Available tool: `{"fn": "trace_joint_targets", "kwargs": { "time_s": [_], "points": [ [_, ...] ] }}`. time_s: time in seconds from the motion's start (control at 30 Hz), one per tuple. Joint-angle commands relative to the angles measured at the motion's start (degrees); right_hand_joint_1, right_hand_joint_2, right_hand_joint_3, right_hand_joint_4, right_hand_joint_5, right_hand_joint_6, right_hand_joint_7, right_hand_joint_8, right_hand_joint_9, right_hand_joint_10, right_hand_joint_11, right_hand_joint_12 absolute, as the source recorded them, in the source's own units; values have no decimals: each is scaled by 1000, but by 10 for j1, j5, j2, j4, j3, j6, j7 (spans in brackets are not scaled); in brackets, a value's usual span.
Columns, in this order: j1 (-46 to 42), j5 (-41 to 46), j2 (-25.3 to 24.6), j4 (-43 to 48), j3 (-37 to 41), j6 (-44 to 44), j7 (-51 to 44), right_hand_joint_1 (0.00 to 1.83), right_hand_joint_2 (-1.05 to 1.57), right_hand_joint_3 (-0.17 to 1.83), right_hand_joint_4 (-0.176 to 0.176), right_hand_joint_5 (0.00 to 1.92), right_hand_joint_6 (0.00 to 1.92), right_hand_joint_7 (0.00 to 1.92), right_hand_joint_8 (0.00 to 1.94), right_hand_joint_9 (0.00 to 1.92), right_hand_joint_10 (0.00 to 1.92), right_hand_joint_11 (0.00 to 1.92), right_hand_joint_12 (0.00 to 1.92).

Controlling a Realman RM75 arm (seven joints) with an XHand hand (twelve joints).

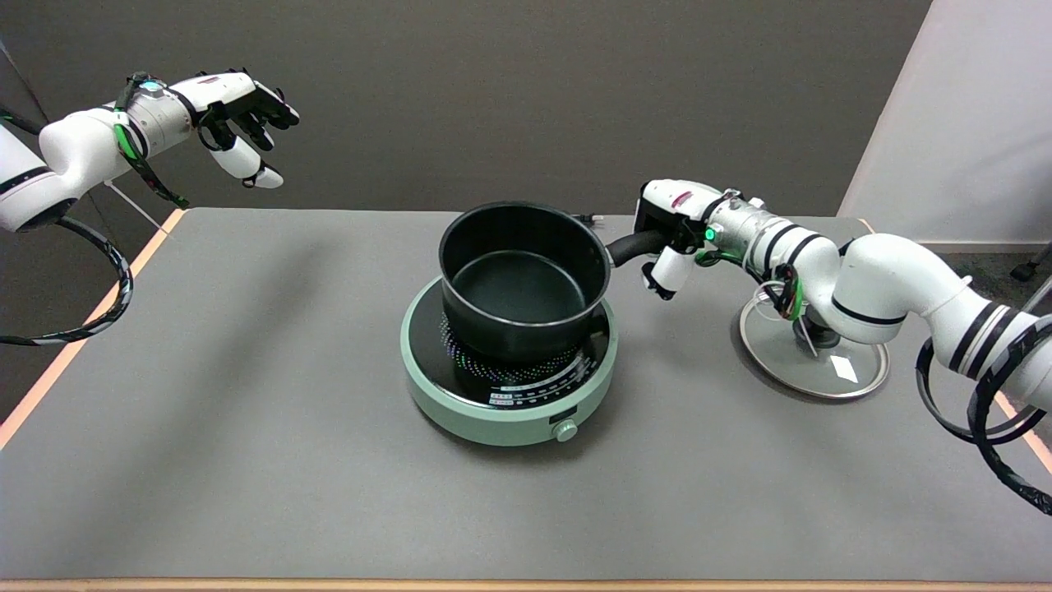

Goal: Pick up the pot.

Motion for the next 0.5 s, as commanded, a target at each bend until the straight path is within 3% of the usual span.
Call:
{"fn": "trace_joint_targets", "kwargs": {
  "time_s": [0.03,0.5],
  "points": [
    [12,0,11,-38,-3,-18,51,1332,74,1713,-121,1665,1665,1665,1665,1665,1665,1665,1665],
    [20,0,25,-97,-3,-76,101,1338,70,1743,-125,1646,1646,1646,1646,1646,1646,1646,1646]
  ]
}}
